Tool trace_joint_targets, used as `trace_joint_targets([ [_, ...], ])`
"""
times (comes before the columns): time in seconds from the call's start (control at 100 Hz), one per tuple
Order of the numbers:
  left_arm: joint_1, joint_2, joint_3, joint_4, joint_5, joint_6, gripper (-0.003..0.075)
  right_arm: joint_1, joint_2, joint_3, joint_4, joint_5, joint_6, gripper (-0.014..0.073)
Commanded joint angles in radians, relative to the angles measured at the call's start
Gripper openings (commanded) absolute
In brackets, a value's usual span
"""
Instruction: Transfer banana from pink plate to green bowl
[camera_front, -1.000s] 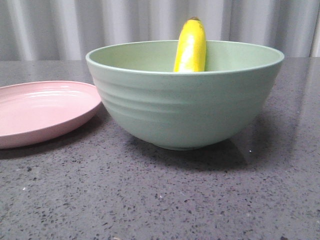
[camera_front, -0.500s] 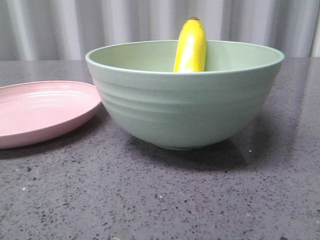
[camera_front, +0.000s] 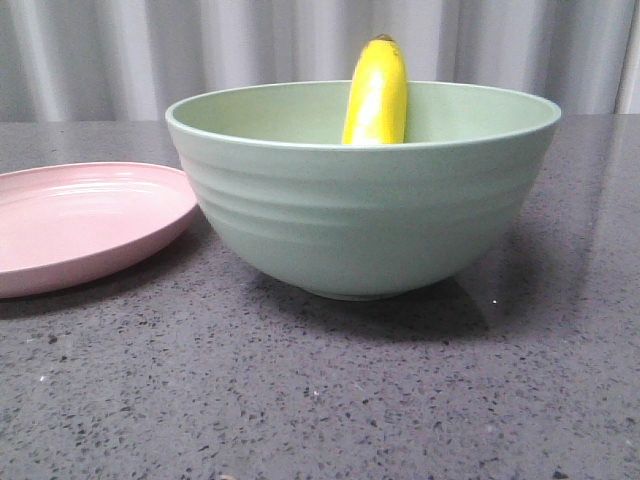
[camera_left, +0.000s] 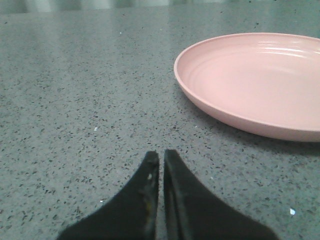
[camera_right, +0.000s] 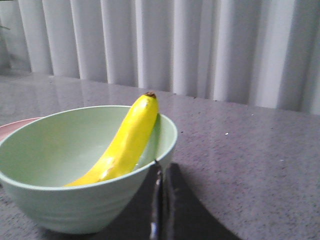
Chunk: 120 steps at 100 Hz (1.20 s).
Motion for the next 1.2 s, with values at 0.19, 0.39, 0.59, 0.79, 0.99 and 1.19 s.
trace_joint_targets([
  [0.19,0.0,-0.028,0.01,-0.003,-0.066,-0.005,-0.002,-0.234,0.004,0.184,-0.055,-0.572,0.098,-0.007],
  [0.39,0.0,-0.028,0.01,-0.003,-0.066,-0.005,-0.002,-0.446,-0.055,0.18,-0.148,-0.457,0.2,-0.007],
  [0.59,0.0,-0.028,0.01,-0.003,-0.066,-0.005,-0.002,-0.501,-0.214,0.18,-0.153,-0.128,0.205,-0.007],
  [0.79,0.0,-0.028,0.01,-0.003,-0.066,-0.005,-0.002,-0.506,-0.27,0.18,-0.157,0.181,0.205,-0.007],
  [0.99,0.0,-0.028,0.01,-0.003,-0.066,-0.005,-0.002,-0.507,-0.27,0.18,-0.157,0.372,0.205,-0.0071],
  [1.19,0.0,-0.028,0.01,-0.003,-0.066,-0.005,-0.002,-0.507,-0.27,0.18,-0.157,0.382,0.205,-0.0071],
])
